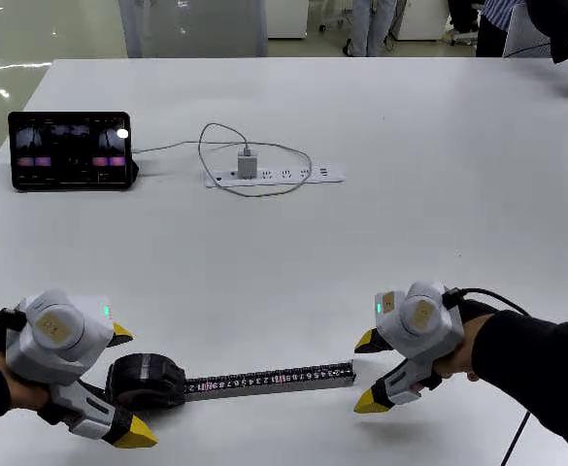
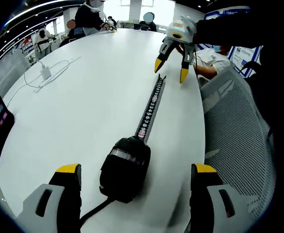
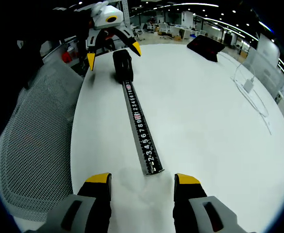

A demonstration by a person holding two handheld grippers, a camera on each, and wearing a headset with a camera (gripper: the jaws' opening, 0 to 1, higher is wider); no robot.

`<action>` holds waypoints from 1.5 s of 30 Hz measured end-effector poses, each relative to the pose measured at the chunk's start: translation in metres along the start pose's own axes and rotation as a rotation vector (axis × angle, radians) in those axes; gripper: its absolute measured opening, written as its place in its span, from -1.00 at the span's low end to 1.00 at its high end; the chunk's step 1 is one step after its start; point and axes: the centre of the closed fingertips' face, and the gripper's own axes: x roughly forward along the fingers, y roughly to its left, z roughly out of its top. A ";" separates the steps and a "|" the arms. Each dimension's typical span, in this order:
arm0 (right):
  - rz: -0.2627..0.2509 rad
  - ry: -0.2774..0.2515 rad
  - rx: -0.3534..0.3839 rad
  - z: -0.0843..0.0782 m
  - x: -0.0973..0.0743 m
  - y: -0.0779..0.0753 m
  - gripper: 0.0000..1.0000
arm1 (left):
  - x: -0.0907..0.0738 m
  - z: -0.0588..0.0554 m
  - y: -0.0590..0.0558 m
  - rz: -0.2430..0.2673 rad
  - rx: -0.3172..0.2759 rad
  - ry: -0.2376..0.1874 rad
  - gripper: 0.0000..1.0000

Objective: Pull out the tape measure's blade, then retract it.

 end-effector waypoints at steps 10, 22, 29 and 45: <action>-0.062 -0.053 0.068 -0.010 -0.006 0.000 0.34 | -0.005 -0.010 -0.007 0.018 -0.024 -0.016 0.98; -0.170 -0.133 0.194 -0.022 -0.019 -0.010 0.98 | -0.026 0.000 0.016 0.227 -0.074 -0.175 0.98; -0.248 -0.199 0.256 -0.024 -0.031 -0.017 0.98 | -0.033 -0.004 0.016 0.266 -0.165 -0.225 0.98; -0.392 -0.351 0.307 -0.026 -0.069 -0.004 0.98 | -0.060 -0.018 0.019 0.417 -0.272 -0.388 0.98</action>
